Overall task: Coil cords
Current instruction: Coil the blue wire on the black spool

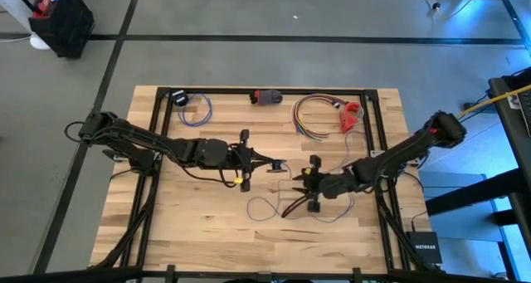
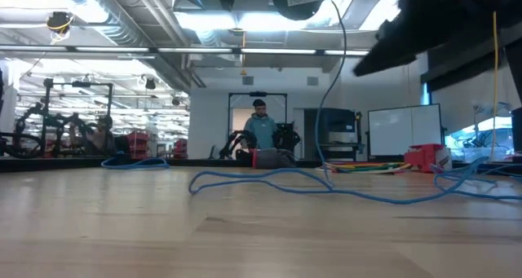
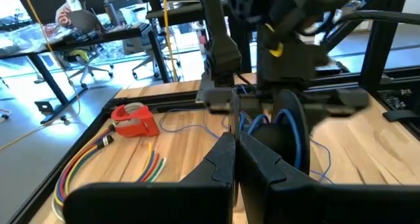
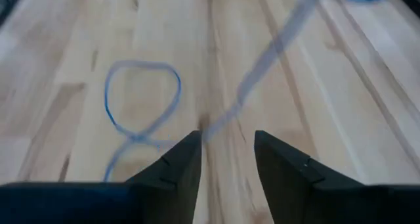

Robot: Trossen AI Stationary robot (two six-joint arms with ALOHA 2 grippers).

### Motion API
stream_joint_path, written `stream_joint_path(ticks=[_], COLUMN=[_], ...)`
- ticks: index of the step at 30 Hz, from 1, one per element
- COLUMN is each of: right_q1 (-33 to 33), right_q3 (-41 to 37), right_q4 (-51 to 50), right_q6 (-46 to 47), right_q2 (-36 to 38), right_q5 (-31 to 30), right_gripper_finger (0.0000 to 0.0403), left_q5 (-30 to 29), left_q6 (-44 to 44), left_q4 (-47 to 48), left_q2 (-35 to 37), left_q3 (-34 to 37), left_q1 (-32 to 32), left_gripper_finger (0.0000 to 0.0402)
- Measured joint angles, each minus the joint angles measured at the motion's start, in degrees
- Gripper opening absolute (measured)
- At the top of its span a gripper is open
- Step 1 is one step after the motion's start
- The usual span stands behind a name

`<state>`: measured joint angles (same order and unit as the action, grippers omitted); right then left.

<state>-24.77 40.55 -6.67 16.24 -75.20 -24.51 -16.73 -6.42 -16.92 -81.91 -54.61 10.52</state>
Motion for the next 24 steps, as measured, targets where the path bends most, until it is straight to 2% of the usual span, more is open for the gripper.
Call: stream_joint_path(ticks=[4,7,12,14,16,18,24], right_q1=[0.0,0.0,0.1,0.2,1.3,2.9,9.3], right_q3=[0.2,0.2,0.3,0.3,0.3,0.4,0.4], right_q4=[-7.5,-7.5,1.2,6.8,12.8,16.2,20.2], right_q6=[1.5,0.0,-10.7,-16.1,-21.1,-23.5,-22.2], right_q2=[4.7,7.9,10.5,10.4,9.7,9.2,7.9], right_q5=[0.3,-1.8,-12.9,-14.7,-13.4,-9.6,3.0], right_gripper_finger=[0.0147,0.0147,0.0147,0.0147,0.0147,0.0147,0.0147], left_q5=[0.0,0.0,3.9,4.2,4.4,4.3,4.3], left_q6=[0.0,-0.1,-0.6,-1.2,-1.3,-1.3,-1.4], left_q4=[0.5,1.6,1.6,1.9,2.2,2.5,2.6], left_q2=[0.0,0.0,-0.1,-0.1,-0.1,-0.1,-0.1], left_q3=[0.0,0.0,0.0,0.0,0.0,0.0,0.0], left_q1=[0.0,0.0,0.0,0.0,0.0,-0.1,-0.1], left_gripper_finger=[0.0,0.0,0.0,0.0,0.0,0.0,0.0])
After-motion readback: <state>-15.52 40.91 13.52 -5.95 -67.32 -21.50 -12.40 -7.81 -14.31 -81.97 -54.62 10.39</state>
